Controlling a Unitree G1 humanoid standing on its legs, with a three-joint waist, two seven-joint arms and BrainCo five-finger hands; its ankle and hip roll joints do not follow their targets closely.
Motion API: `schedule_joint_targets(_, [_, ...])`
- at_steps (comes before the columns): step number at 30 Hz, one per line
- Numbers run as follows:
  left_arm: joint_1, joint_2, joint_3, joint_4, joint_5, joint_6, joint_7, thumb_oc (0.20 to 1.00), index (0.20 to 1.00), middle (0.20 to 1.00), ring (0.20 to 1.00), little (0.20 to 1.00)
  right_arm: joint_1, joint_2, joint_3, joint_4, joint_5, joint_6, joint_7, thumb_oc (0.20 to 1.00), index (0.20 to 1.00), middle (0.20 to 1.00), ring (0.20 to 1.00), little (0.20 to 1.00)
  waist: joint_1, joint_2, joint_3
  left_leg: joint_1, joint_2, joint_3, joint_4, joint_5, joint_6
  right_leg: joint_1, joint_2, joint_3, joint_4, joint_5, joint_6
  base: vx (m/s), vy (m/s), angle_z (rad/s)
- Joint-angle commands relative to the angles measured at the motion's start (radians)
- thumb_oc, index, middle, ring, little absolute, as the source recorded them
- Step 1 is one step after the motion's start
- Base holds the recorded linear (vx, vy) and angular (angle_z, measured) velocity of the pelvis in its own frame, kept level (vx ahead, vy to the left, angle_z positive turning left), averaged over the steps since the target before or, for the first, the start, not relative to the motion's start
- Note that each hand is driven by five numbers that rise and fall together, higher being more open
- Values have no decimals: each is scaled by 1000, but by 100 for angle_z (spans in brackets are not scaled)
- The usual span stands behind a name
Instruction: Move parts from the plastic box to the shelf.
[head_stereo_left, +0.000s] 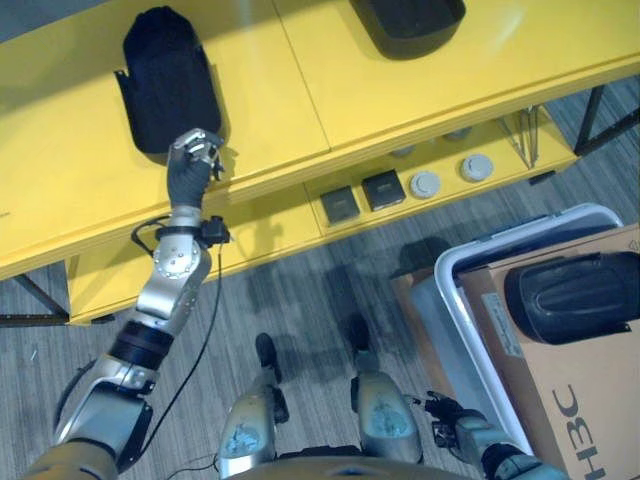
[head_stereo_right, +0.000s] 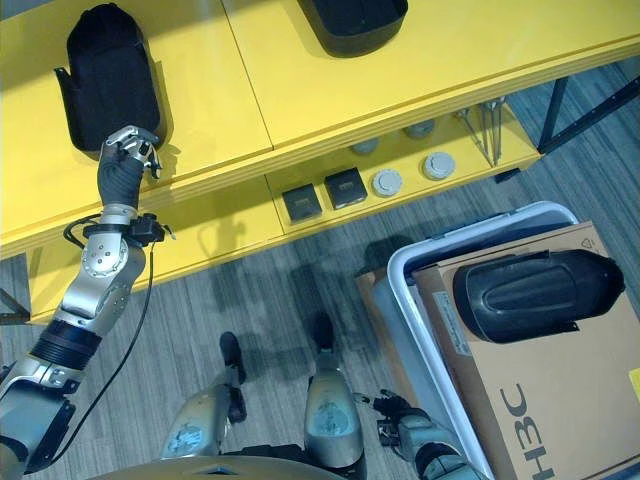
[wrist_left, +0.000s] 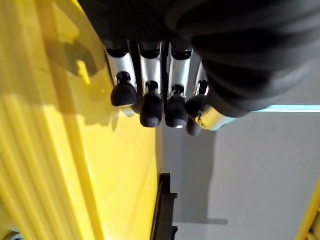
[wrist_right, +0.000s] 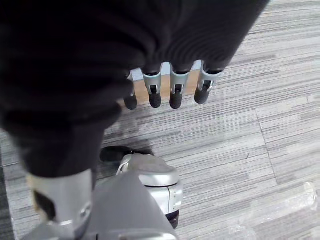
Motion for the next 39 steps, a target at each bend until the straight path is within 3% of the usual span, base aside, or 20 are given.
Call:
schedule_joint_targets(1, [-157,69,9,83,9,-51,-3,200,200,200,200,200,-15,-10,59,4,-19,10,20,1000,1000,1000,1000,1000,-11,-10,-11,-13,29,0,-2,-46,-28,17,-12,18,96,-139,-12,-11,15,-5])
schedule_joint_targets(11, [-285,93,-9,281,-31,-72,17,200,200,200,200,200,-29,-18,86,-4,-18,19,28,1000,1000,1000,1000,1000,-38,-21,-8,-9,33,15,-2,-48,-30,5,-11,35,94,-128,-5,-14,6,-8])
schedule_joint_targets(15, [-279,91,0,272,-42,-102,-35,200,200,200,200,200,-22,-11,76,8,-13,4,26,1000,1000,1000,1000,1000,-37,-23,-12,1,34,13,-2,-51,-32,15,-10,35,88,-128,-2,0,0,0])
schedule_joint_targets(21, [-113,51,14,87,12,-135,-61,200,200,200,200,200,4,16,49,14,-26,5,10,1000,1000,1000,1000,1000,2,-20,-58,30,30,-1,-2,-61,-31,68,-15,8,72,-135,-2,-14,-51,1])
schedule_joint_targets(22, [-22,32,15,3,111,-145,-17,200,200,200,200,200,14,25,36,19,-24,12,6,1000,1000,1000,1000,1000,23,-20,-84,45,27,-8,-2,-65,-30,95,-17,-6,65,-137,-4,-16,-46,4])
schedule_joint_targets(24, [41,15,13,-40,132,-158,1,200,200,200,200,200,22,33,30,26,-15,16,6,1000,1000,1000,1000,1000,38,-20,-103,56,26,-11,-2,-67,-28,114,-19,-18,56,-136,-3,-7,-42,5])
schedule_joint_targets(28, [224,-37,-11,-137,302,-223,85,200,200,200,200,200,41,52,6,56,4,33,16,1000,1000,1000,1000,1000,86,-25,-176,98,26,-22,-2,-78,-26,179,-27,-56,17,-121,1,23,-51,19])
schedule_joint_targets(29, [256,-39,-25,-154,335,-231,112,266,266,266,266,266,41,54,0,63,8,39,21,1000,1000,1000,1000,1000,99,-27,-195,108,26,-26,-2,-83,-25,192,-29,-67,10,-118,2,24,-61,24])
schedule_joint_targets(30, [278,-37,-35,-160,359,-237,123,658,658,658,658,658,40,58,-4,70,8,42,26,1000,1000,1000,1000,1000,109,-29,-210,116,26,-28,-2,-86,-25,203,-29,-74,6,-117,2,24,-65,18])
schedule_joint_targets(31, [300,-39,-45,-160,370,-246,117,1000,1000,1000,1000,1000,37,62,-5,76,7,45,35,1000,1000,1000,1000,1000,119,-33,-223,125,27,-30,-2,-89,-25,213,-30,-80,3,-116,1,15,-64,18])
schedule_joint_targets(35, [388,-40,-118,-145,353,-230,53,1000,1000,1000,1000,1000,8,78,1,111,34,49,69,1000,1000,1000,1000,1000,158,-49,-257,162,27,-44,-2,-99,-22,255,-21,-104,4,-127,-6,25,-48,23])
schedule_joint_targets(39, [445,-29,-172,-116,389,-268,57,1000,1000,1000,1000,1000,-17,81,-5,134,50,69,66,1000,1000,1000,1000,1000,177,-59,-266,185,19,-52,-2,-113,-15,271,-16,-105,9,-138,-9,9,45,6])
